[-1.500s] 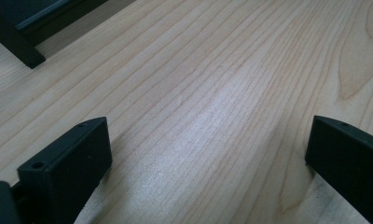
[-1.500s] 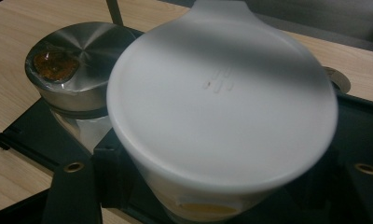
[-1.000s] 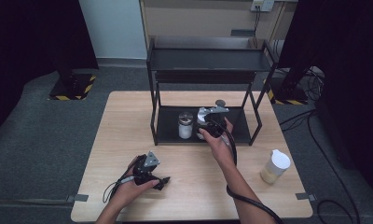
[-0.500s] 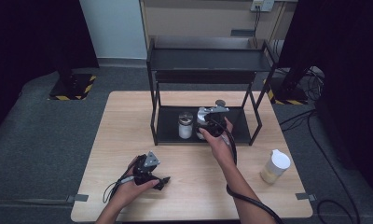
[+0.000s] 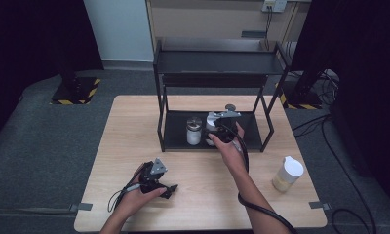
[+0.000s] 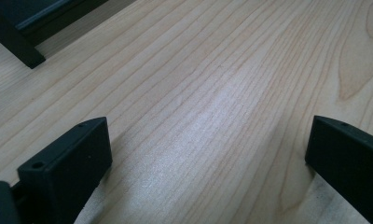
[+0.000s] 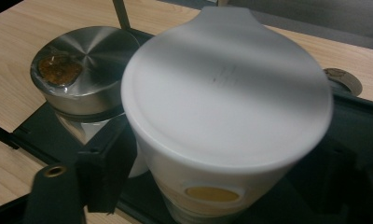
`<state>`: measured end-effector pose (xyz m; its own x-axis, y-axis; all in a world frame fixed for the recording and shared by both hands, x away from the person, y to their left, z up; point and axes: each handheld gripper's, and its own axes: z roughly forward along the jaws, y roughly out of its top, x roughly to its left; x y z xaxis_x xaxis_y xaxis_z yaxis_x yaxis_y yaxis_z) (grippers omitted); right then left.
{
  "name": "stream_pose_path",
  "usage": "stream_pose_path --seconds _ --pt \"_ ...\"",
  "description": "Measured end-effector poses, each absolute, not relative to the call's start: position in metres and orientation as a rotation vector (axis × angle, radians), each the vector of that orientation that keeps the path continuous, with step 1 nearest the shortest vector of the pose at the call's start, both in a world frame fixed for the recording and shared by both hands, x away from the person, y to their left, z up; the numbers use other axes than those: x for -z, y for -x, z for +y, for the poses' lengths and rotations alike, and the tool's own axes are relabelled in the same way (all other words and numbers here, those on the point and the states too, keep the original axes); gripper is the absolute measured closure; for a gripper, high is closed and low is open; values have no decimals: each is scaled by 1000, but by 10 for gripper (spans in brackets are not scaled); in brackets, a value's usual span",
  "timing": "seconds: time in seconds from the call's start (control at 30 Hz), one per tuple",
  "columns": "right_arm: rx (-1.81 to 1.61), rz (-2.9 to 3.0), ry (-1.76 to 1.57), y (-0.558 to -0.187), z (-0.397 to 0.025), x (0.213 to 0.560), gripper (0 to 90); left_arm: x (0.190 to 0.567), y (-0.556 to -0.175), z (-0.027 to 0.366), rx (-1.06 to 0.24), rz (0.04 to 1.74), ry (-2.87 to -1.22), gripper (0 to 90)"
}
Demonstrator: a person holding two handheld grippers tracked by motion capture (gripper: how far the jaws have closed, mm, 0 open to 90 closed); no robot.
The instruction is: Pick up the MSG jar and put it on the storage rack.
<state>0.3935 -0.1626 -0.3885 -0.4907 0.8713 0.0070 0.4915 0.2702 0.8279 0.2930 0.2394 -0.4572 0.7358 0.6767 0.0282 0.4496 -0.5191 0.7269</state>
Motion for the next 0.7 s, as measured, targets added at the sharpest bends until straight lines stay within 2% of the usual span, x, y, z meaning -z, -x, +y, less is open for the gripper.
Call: stream_pose_path --seconds 0.27,0.7 --pt "-1117 2099 -1225 -389 -164 388 87 457 -293 239 -401 845 -2206 0" --pt "-1151 2110 -1216 -383 -176 390 33 457 -293 239 -401 845 -2206 0"
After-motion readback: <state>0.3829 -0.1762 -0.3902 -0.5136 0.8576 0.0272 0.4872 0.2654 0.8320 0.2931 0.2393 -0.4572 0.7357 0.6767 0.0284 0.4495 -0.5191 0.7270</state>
